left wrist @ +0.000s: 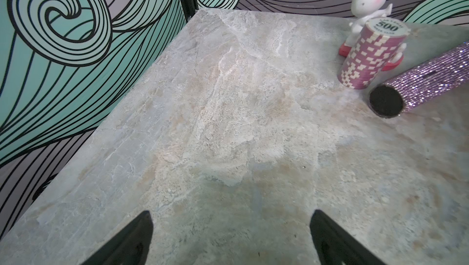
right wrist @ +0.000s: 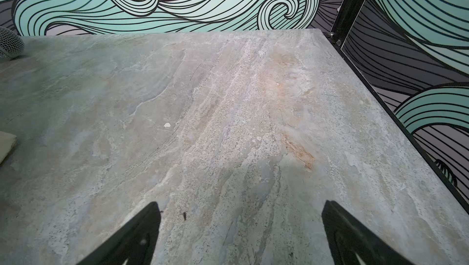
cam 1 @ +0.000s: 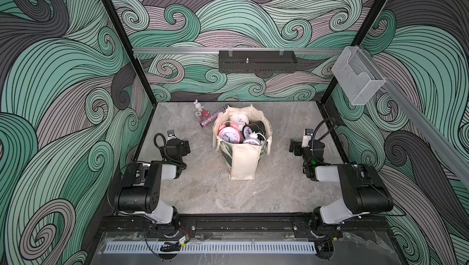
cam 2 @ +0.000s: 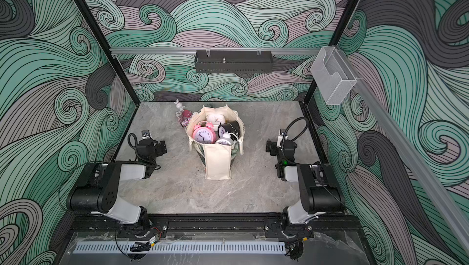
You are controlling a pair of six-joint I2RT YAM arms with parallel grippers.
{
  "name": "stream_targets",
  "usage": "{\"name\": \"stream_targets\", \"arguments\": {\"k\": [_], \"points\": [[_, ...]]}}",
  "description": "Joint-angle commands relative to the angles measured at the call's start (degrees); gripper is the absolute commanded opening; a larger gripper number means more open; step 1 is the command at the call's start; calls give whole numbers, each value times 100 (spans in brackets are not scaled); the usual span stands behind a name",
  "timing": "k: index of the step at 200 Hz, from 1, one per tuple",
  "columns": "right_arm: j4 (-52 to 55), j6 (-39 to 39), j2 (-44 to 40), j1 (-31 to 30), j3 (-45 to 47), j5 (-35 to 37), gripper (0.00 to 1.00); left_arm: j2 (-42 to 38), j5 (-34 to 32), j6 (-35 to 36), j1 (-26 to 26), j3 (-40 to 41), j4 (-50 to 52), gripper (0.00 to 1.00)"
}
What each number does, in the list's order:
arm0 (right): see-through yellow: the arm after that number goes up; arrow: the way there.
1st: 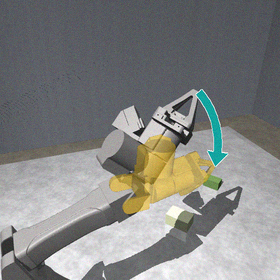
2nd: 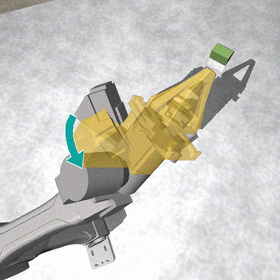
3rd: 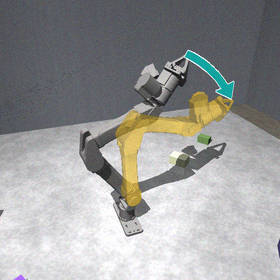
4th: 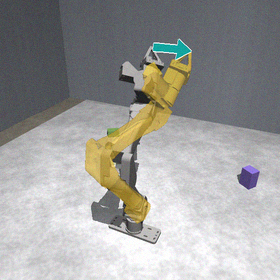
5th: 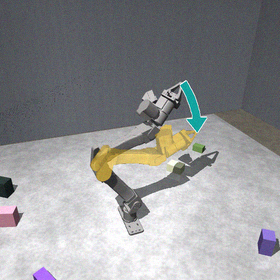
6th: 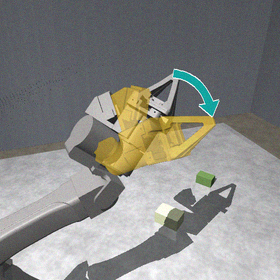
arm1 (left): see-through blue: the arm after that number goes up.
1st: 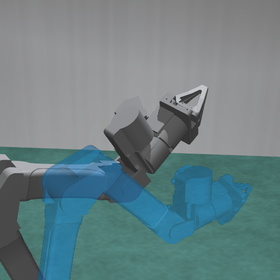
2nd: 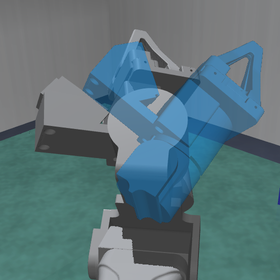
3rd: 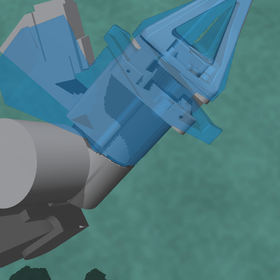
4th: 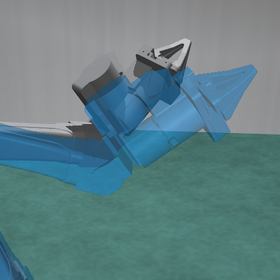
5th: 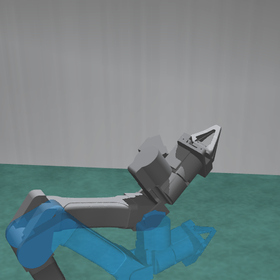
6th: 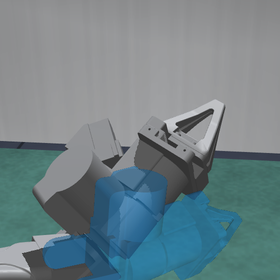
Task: Put the alarm clock into the canvas bag
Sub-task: Reset both arms
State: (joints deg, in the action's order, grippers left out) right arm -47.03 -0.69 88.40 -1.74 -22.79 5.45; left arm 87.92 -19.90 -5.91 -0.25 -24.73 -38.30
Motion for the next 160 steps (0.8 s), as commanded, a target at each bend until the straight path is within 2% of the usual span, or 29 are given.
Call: {"name": "stream_targets", "arguments": {"k": [1, 45, 65, 73, 83, 95, 100, 106, 114, 135, 160], "points": [[-178, -46, -25, -11, -22, -67, 100, -75, 30, -6, -26, -128, -129, 99], [-175, -45, -27, -10, -24, -65, 100, -105, 27, -20, -36, -73, -197, 99], [-180, -45, -32, -11, -22, -64, 100, -471, -133, -110, -8, 816, -1439, 99], [-183, -45, -29, -11, -22, -67, 100, -406, -95, -68, -18, 900, -1697, 99], [-184, -45, -33, -11, -24, -66, 100, -265, 38, 8, -10, 533, -1161, 99], [-184, -45, -29, -11, -22, -62, 100, -47, 141, 47, -20, -287, 134, 99], [-181, -45, -28, -11, -24, -59, 100, -74, 282, 61, -62, -76, -218, 99], [-185, -45, -34, -11, -16, -64, 100, -143, 129, 6, -75, 133, -554, 99], [-173, -45, -27, -6, -26, -55, 100, -205, -161, -160, -84, 240, -645, 99], [-184, -45, -25, -11, -24, -61, 100, -337, -96, -159, -78, 613, -1201, 99], [-178, -45, -25, -11, -24, -64, 100, -83, 303, 58, -78, -184, -36, 99]]}}
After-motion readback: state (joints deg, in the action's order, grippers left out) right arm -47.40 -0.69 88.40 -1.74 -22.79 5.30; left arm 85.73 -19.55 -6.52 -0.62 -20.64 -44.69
